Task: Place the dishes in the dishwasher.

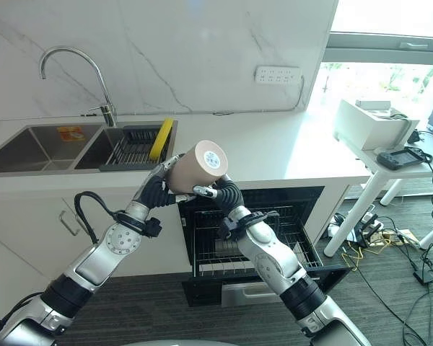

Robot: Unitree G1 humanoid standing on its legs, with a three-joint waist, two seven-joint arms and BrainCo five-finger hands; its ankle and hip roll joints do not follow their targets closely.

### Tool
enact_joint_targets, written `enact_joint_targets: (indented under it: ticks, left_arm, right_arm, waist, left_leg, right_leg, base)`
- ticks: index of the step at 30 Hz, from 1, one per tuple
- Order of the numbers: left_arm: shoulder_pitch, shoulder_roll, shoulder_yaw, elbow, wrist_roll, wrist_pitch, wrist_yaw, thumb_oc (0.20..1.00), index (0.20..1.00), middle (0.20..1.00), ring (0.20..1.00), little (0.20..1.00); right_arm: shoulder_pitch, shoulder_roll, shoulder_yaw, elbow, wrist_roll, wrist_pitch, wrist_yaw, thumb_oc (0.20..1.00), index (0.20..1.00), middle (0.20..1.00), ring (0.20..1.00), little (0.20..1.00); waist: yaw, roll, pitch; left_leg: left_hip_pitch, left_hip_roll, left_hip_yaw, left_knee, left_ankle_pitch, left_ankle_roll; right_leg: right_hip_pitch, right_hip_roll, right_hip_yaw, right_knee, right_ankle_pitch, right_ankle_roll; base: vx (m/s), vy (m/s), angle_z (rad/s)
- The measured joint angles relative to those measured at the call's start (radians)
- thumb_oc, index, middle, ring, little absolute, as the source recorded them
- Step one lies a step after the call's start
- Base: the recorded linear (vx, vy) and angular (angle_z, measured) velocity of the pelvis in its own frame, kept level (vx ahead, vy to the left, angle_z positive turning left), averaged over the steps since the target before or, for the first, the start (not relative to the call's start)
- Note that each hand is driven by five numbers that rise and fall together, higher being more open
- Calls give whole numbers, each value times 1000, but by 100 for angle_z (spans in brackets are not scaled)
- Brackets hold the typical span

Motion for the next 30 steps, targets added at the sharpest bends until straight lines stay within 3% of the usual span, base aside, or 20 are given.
enact_joint_targets:
  ticks: [11, 22, 30]
  left_arm:
    - [-65, -25, -48, 3, -1, 36, 14, 200, 200, 200, 200, 200]
    - [-66, -44, -69, 4, -6, 62, 17, 200, 200, 200, 200, 200]
    - [-66, -68, -87, 12, -44, 96, 47, 200, 200, 200, 200, 200]
  right_arm:
    - [-51, 44, 29, 41, -100, -22, -202, 1000, 1000, 1000, 1000, 1000]
    - [-50, 44, 50, 44, -146, -85, -314, 1000, 1000, 1000, 1000, 1000]
    - [-50, 58, 53, 43, -270, -99, -433, 1000, 1000, 1000, 1000, 1000]
  waist:
    - [2, 3, -2]
    - [2, 16, -8]
    - [2, 24, -8]
  left_leg:
    - [1, -1, -1, 0, 1, 2]
    - [0, -1, -2, 0, 1, 2]
    - [-1, -1, -2, 0, 1, 2]
  right_leg:
    - [5, 0, 0, 0, 0, 0]
    - [0, -1, -1, 0, 0, 0]
    - [0, -1, -1, 0, 0, 0]
  base:
    - [6, 3, 0]
    - [0, 0, 0]
    - [0, 0, 0]
